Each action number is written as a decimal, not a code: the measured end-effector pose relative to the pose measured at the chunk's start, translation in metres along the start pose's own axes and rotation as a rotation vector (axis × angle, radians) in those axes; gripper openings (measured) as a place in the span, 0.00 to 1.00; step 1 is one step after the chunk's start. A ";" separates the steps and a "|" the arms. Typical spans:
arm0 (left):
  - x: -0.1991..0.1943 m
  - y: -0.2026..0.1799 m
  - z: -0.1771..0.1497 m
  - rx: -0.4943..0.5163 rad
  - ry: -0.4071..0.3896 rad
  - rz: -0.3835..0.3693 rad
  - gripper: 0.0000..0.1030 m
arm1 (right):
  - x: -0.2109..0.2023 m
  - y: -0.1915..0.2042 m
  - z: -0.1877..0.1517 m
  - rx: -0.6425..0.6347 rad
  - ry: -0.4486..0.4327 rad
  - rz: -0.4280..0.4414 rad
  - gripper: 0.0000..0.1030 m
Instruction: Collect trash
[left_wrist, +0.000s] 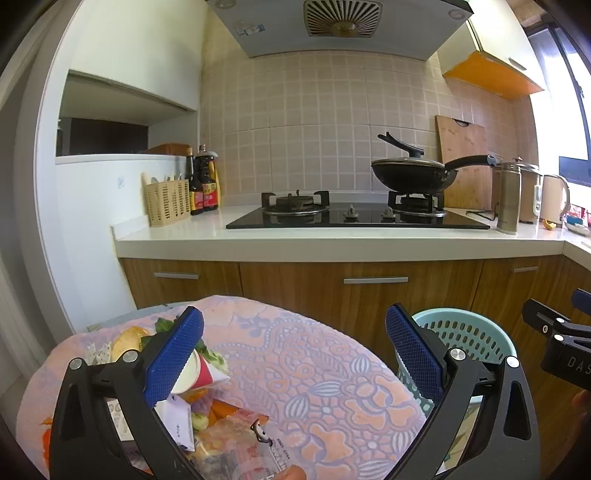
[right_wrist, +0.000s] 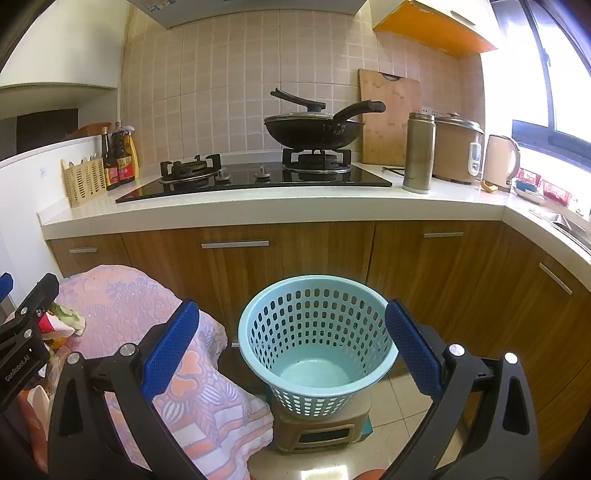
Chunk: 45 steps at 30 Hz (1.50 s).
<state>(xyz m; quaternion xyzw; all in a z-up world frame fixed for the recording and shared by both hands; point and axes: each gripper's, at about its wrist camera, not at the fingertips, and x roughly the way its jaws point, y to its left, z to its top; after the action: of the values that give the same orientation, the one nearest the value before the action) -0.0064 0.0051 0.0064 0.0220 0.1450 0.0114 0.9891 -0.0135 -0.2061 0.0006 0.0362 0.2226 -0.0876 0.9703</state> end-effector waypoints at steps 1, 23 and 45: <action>0.000 0.000 0.000 -0.002 0.002 0.000 0.93 | 0.000 0.001 0.000 -0.001 0.000 0.000 0.93; -0.003 0.003 -0.001 -0.020 -0.005 -0.002 0.93 | 0.000 0.001 -0.001 -0.004 -0.002 -0.007 0.93; -0.017 0.014 0.010 -0.062 -0.013 -0.024 0.93 | -0.017 0.012 0.006 -0.020 -0.012 0.011 0.93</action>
<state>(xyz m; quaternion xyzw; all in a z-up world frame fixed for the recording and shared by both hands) -0.0201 0.0184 0.0212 -0.0102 0.1384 0.0039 0.9903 -0.0239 -0.1925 0.0138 0.0274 0.2174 -0.0801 0.9724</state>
